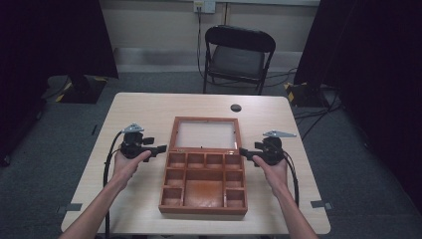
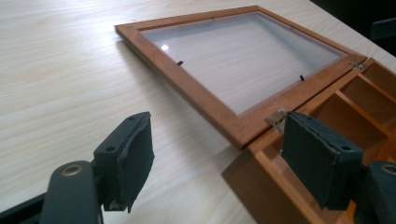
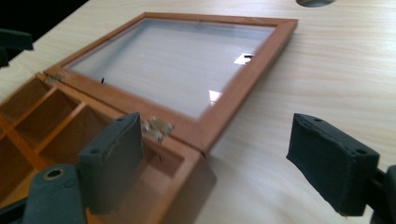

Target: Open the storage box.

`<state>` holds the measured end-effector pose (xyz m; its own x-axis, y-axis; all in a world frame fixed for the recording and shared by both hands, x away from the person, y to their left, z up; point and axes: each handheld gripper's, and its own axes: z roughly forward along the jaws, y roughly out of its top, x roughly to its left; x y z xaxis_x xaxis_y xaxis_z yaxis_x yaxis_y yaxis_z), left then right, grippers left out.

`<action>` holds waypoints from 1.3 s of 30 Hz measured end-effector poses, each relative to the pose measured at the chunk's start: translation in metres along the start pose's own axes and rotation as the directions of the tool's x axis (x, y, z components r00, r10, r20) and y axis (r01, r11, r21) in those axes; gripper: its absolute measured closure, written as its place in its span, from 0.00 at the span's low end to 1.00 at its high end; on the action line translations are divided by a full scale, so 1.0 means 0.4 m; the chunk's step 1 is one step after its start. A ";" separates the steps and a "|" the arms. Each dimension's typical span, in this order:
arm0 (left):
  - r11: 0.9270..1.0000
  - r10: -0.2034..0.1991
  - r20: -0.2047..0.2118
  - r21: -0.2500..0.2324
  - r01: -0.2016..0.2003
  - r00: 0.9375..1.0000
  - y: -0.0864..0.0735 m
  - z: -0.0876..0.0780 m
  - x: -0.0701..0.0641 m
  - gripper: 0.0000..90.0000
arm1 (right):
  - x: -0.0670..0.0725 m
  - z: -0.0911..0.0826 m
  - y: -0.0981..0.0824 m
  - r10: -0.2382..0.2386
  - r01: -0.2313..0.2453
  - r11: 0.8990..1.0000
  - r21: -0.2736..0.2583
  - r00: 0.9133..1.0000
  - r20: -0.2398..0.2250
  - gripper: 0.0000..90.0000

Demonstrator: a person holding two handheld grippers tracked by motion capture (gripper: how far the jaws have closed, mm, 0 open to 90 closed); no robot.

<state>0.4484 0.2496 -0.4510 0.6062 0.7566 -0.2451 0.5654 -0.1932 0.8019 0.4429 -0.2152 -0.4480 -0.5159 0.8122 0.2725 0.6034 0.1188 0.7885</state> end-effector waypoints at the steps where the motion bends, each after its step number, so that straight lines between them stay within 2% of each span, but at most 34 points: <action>1: 1.000 0.005 -0.005 0.006 -0.005 1.000 -0.005 -0.009 0.003 0.27 | -0.001 -0.011 -0.005 -0.008 0.008 1.000 0.003 1.000 0.006 0.19; 8: 1.000 0.002 -0.038 0.027 -0.001 0.999 -0.047 -0.058 0.010 0.25 | -0.021 -0.087 -0.053 -0.011 0.011 1.000 0.017 0.999 0.043 0.18; 10: 1.000 -0.013 -0.041 0.026 0.014 0.999 -0.058 -0.069 0.013 0.23 | -0.022 -0.106 -0.067 -0.010 0.009 1.000 0.026 0.999 0.054 0.18; 14: 0.999 -0.024 -0.063 0.035 0.026 0.998 -0.087 -0.090 0.015 0.21 | -0.023 -0.142 -0.097 -0.020 0.017 0.999 0.037 0.997 0.078 0.17; 16: 0.998 -0.021 -0.084 0.054 0.025 0.996 -0.106 -0.096 0.017 0.21 | -0.025 -0.157 -0.114 -0.008 0.004 0.999 0.040 0.996 0.092 0.17; 18: 0.996 -0.008 -0.112 0.093 0.018 0.994 -0.121 -0.103 0.020 0.20 | -0.029 -0.166 -0.131 -0.013 0.007 0.998 0.056 0.993 0.114 0.17; 20: 0.995 -0.007 -0.116 0.093 0.018 0.993 -0.133 -0.114 0.021 0.20 | -0.033 -0.179 -0.154 -0.023 0.014 0.999 0.050 0.985 0.172 0.19; 22: 0.994 0.002 -0.120 0.107 0.011 0.993 -0.146 -0.126 0.025 0.18 | -0.037 -0.186 -0.165 -0.022 0.011 0.998 0.065 0.983 0.180 0.19; 23: 0.991 0.017 -0.142 0.132 0.002 0.990 -0.152 -0.132 0.027 0.18 | -0.040 -0.189 -0.171 -0.024 0.010 0.997 0.075 0.983 0.183 0.19; 27: 0.990 0.015 -0.198 0.144 0.014 0.980 -0.175 -0.145 0.036 0.18 | -0.058 -0.186 -0.203 -0.025 -0.002 0.992 0.129 0.977 0.211 0.19; 29: 0.985 0.015 -0.227 0.172 0.025 0.974 -0.181 -0.143 0.041 0.18 | -0.065 -0.178 -0.217 -0.049 0.006 0.985 0.174 0.969 0.242 0.19; 30: 0.980 0.018 -0.265 0.194 0.035 0.964 -0.183 -0.140 0.042 0.18 | -0.069 -0.173 -0.222 -0.057 0.005 0.978 0.207 0.968 0.245 0.17; 31: 0.976 0.048 -0.300 0.218 0.020 0.953 -0.186 -0.135 0.041 0.19 | -0.068 -0.171 -0.225 -0.071 0.014 0.979 0.203 0.959 0.275 0.17; 32: 0.975 0.066 -0.321 0.224 0.008 0.945 -0.193 -0.130 0.040 0.20 | -0.067 -0.170 -0.226 -0.083 0.021 0.978 0.209 0.954 0.289 0.17; 33: 0.975 0.068 -0.335 0.222 0.008 0.940 -0.199 -0.127 0.041 0.20 | -0.067 -0.168 -0.228 -0.095 0.034 0.978 0.208 0.951 0.294 0.16; 34: 0.979 0.052 -0.332 0.203 0.017 0.942 -0.204 -0.126 0.044 0.18 | -0.069 -0.167 -0.233 -0.098 0.041 0.981 0.191 0.949 0.299 0.15; 35: 0.982 0.047 -0.337 0.188 0.018 0.940 -0.208 -0.126 0.044 0.17 | -0.069 -0.165 -0.238 -0.109 0.055 0.983 0.176 0.943 0.315 0.15; 36: 0.983 0.057 -0.334 0.184 0.006 0.941 -0.211 -0.126 0.045 0.16 | -0.070 -0.164 -0.242 -0.117 0.066 0.984 0.167 0.943 0.312 0.14; 38: 0.992 0.051 -0.337 0.129 -0.008 0.940 -0.226 -0.120 0.048 0.12 | -0.071 -0.163 -0.248 -0.111 0.067 0.987 0.145 0.941 0.320 0.13; 39: 0.992 0.052 -0.343 0.125 -0.010 0.938 -0.228 -0.120 0.052 0.08 | -0.071 -0.162 -0.250 -0.111 0.070 0.988 0.136 0.940 0.322 0.12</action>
<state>0.3826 0.3130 -0.5029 0.4065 0.9137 -0.0011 0.6248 -0.2771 0.7299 0.3580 -0.2872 -0.4989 -0.3557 0.9345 -0.0088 0.6428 0.2515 0.7236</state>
